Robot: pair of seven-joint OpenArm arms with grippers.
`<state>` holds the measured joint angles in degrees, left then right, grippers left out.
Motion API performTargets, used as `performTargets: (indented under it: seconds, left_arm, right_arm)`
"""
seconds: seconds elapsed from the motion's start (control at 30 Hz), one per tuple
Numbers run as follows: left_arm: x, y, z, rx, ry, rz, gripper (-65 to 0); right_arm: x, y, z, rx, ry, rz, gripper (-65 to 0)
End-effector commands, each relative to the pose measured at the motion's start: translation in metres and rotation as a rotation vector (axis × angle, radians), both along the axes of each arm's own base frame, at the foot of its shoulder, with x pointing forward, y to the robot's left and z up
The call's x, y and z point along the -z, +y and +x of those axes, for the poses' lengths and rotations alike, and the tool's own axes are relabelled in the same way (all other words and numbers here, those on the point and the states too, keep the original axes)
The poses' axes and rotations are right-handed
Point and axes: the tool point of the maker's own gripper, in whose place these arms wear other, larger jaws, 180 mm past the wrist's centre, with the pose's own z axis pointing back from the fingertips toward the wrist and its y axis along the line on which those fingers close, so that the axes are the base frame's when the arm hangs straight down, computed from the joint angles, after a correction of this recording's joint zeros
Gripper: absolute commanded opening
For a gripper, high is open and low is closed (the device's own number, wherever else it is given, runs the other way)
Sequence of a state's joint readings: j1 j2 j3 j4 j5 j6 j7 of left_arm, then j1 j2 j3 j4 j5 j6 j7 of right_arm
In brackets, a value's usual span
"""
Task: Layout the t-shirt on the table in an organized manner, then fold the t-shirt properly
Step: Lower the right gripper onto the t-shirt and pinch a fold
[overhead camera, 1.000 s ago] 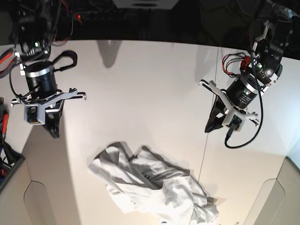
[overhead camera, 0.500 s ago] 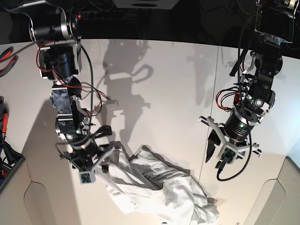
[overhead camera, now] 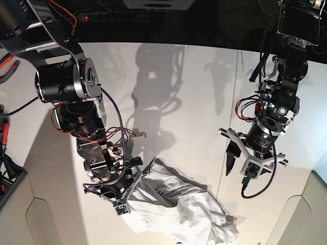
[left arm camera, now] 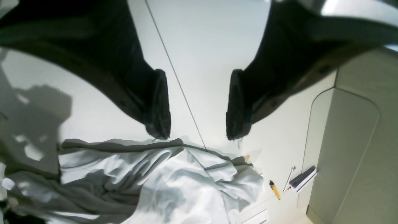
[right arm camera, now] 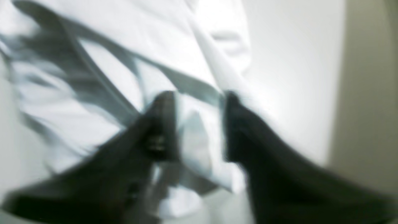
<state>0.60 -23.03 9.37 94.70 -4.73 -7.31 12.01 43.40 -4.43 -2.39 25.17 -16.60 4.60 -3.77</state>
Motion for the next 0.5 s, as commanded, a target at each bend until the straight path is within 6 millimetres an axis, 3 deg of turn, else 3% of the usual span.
performTargets:
  seconds: [0.0, 0.2, 0.33, 0.47]
  left_arm:
    - [-0.019, 0.002, 0.007, 0.001, -0.059, -0.006, -32.7]
    - [-0.017, 0.002, 0.006, 0.000, -0.054, -0.009, -32.7]
    - [-0.013, 0.002, 0.003, -0.002, -0.038, -0.019, -32.8]
    - [-0.012, 0.002, 0.003, -0.002, -0.034, -0.029, -32.8]
  right_arm:
    - [-0.023, -0.007, 0.016, 0.027, -0.074, -0.011, -65.0]
    - [-0.002, -0.041, -0.005, 0.087, -0.049, -0.037, -65.0]
    - [0.009, -0.054, -0.039, 0.082, 0.008, 0.009, -65.0]
    - [-0.015, -0.056, -0.065, 0.073, -0.087, 0.095, -65.0]
